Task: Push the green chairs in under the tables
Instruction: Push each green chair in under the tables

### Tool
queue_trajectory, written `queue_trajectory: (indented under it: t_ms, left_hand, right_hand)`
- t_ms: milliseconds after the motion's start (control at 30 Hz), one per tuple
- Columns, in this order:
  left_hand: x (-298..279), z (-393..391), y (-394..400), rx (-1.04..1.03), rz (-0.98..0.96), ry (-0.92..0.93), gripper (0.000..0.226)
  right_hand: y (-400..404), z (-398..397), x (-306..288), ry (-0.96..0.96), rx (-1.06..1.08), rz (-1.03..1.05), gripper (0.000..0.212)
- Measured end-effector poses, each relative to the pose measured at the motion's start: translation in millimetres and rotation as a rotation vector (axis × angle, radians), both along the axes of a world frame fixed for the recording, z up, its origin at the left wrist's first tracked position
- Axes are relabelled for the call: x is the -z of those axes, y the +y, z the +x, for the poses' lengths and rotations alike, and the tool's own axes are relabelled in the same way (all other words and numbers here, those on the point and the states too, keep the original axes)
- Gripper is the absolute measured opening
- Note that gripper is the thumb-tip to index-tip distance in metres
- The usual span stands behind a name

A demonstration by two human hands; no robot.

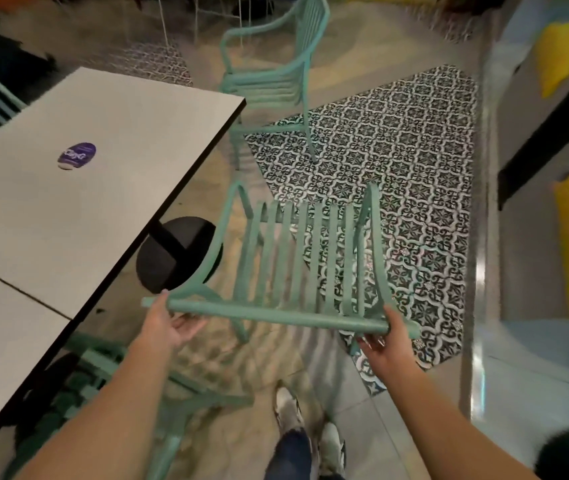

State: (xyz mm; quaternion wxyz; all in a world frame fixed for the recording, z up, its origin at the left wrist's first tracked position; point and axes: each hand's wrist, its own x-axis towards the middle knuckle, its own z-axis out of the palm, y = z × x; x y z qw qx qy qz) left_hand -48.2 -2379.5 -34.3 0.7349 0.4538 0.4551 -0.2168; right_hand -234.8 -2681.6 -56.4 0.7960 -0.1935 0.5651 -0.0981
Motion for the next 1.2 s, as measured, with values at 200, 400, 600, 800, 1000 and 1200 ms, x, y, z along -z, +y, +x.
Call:
queue_trajectory:
  t_ms: [200, 400, 600, 800, 1000, 1200]
  left_hand:
    - [18.7, 27.7, -4.9, 0.044, 0.022, 0.138, 0.03]
    - [19.6, 26.5, -23.9, 0.018, -0.011, 0.189, 0.007]
    - [8.5, 15.0, -63.3, -0.066, -0.02, 0.193, 0.012]
    - [5.8, -1.0, -111.9, -0.206, -0.037, 0.192, 0.009]
    - [28.0, -32.4, -154.2, -0.31, 0.016, 0.232, 0.015]
    - [33.7, -75.4, -184.4, -0.443, -0.009, 0.217, 0.015]
  right_hand:
    - [-15.0, 12.5, 14.1, 0.097, 0.086, 0.032, 0.007]
    - [-48.6, 25.0, 16.4, 0.115, 0.096, -0.007, 0.004]
    - [-98.7, 48.2, 9.8, 0.135, -0.011, -0.056, 0.011]
    - [-169.1, 77.3, 17.0, 0.119, -0.172, -0.018, 0.007]
    - [-231.8, 106.4, 17.0, 0.128, -0.342, -0.034, 0.011]
    - [-263.5, 128.1, 10.3, 0.131, -0.49, -0.083, 0.004]
